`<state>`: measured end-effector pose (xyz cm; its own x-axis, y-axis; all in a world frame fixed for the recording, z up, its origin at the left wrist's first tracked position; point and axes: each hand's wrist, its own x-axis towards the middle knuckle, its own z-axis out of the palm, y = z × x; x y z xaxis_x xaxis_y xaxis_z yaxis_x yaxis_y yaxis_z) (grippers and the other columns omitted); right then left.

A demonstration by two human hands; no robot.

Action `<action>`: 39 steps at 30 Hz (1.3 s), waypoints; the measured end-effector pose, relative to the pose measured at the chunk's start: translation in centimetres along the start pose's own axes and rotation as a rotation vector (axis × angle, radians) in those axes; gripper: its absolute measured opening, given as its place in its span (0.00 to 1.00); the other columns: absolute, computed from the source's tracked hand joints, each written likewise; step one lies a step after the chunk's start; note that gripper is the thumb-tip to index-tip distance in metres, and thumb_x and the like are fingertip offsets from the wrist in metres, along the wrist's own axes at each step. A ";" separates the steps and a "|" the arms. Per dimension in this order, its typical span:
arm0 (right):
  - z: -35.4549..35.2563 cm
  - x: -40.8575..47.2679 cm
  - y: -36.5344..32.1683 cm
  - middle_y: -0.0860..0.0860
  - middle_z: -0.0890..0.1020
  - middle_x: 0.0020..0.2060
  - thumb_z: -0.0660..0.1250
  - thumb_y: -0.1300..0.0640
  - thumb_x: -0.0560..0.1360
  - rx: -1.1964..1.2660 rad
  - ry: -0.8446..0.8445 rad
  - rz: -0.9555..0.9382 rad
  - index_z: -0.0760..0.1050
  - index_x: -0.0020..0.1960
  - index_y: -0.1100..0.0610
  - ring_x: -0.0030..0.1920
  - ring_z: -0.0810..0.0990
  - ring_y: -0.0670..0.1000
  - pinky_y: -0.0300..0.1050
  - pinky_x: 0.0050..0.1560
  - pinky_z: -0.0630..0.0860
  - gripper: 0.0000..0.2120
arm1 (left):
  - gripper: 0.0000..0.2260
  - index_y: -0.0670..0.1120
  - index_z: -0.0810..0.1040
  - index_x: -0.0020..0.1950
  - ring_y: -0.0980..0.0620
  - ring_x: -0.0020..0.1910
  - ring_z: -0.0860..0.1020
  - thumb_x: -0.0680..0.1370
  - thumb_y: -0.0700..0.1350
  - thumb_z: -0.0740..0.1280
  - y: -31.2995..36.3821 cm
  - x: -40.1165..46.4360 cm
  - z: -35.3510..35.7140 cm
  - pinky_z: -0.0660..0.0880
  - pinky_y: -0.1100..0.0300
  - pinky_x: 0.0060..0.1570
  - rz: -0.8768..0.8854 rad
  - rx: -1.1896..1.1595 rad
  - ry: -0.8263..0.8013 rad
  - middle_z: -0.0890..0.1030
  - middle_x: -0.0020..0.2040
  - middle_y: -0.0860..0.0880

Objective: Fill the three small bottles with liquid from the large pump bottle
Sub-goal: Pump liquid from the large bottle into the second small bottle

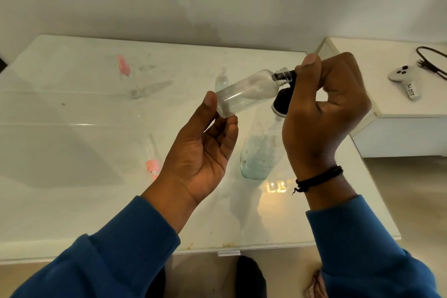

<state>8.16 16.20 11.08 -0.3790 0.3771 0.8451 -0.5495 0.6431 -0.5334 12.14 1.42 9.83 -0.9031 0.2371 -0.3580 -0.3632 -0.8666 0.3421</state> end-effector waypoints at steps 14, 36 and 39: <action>0.2 0.2 -0.1 0.59 0.73 0.29 0.64 0.63 0.80 -0.006 0.003 -0.001 0.70 0.31 0.65 0.33 0.69 0.56 0.54 0.34 0.66 0.19 | 0.25 0.42 0.84 0.54 0.54 0.34 0.81 0.59 0.49 0.78 -0.1 0.0 -0.1 0.79 0.64 0.32 -0.020 0.002 -0.021 0.81 0.41 0.47; 0.3 -0.2 -0.1 0.58 0.73 0.29 0.65 0.64 0.80 -0.010 -0.003 0.022 0.71 0.31 0.66 0.33 0.70 0.55 0.53 0.35 0.67 0.19 | 0.28 0.41 0.80 0.63 0.54 0.33 0.81 0.65 0.50 0.75 0.1 -0.1 0.1 0.79 0.65 0.29 -0.014 -0.023 -0.008 0.83 0.41 0.46; 0.2 0.3 0.0 0.59 0.73 0.29 0.65 0.63 0.80 -0.016 -0.006 0.009 0.70 0.31 0.67 0.33 0.70 0.58 0.55 0.34 0.67 0.19 | 0.26 0.41 0.80 0.61 0.54 0.33 0.81 0.65 0.50 0.75 0.1 -0.2 0.3 0.79 0.65 0.29 -0.015 -0.004 -0.001 0.82 0.40 0.46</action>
<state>7.88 16.20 11.28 -0.3883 0.3790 0.8400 -0.5342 0.6501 -0.5403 12.22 1.44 10.15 -0.8977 0.2508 -0.3624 -0.3760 -0.8648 0.3329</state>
